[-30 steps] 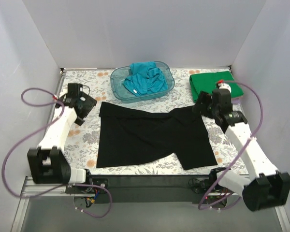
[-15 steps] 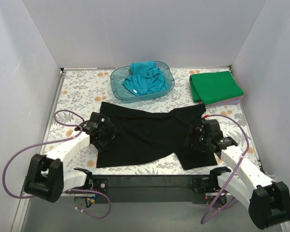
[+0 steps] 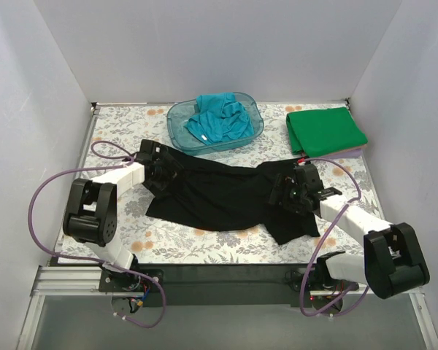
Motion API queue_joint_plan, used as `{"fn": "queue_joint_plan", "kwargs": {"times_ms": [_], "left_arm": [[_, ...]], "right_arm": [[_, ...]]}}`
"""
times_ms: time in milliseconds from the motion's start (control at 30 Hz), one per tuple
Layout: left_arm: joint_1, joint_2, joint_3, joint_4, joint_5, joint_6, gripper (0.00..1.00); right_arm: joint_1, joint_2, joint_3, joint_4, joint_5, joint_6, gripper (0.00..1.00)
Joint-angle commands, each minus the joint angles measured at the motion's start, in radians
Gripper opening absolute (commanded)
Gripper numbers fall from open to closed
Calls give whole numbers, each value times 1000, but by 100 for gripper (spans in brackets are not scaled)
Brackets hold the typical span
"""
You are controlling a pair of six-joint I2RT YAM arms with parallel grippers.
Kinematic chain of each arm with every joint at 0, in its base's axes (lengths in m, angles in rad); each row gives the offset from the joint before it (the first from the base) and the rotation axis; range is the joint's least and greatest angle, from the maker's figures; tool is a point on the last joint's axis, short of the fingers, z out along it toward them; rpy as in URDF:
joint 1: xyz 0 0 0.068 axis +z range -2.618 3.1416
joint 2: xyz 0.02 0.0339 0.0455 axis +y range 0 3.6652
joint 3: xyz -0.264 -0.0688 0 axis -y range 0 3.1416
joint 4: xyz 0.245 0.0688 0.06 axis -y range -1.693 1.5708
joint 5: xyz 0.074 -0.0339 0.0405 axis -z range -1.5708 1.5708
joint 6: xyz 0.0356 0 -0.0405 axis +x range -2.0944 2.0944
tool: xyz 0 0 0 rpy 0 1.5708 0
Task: Fold and stack the t-shirts
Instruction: Flatten the tshirt out
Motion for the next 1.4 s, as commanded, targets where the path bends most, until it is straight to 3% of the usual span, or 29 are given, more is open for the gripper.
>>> {"fn": "queue_joint_plan", "kwargs": {"times_ms": [0, 100, 233, 367, 600, 700, 933, 1067, 1367], "left_arm": [[49, 112, 8, -6, -115, 55, 98], [66, 74, 83, -87, -180, 72, 98], [69, -128, 114, -193, -265, 72, 98], [80, -327, 63, -317, -337, 8, 98], [103, -521, -95, -514, -421, -138, 98], [108, -552, -142, -563, -448, -176, 98], [109, -511, -251, -460, -345, -172, 97], [108, -436, -265, -369, -301, -158, 81], [109, -345, -289, -315, -325, -157, 63]], "right_arm": [[5, 41, 93, 45, 40, -30, 98], [5, 48, 152, 8, 48, -51, 98], [5, -54, 173, -77, 85, -54, 98], [4, -204, 112, -165, 166, -24, 98], [-4, -454, 23, -363, 350, 93, 98], [-6, -528, 14, -395, 369, 101, 98], [-7, -545, -6, -398, 366, 71, 98], [-7, -519, -20, -398, 358, 65, 98], [-7, -505, -32, -407, 378, 73, 98]]}}
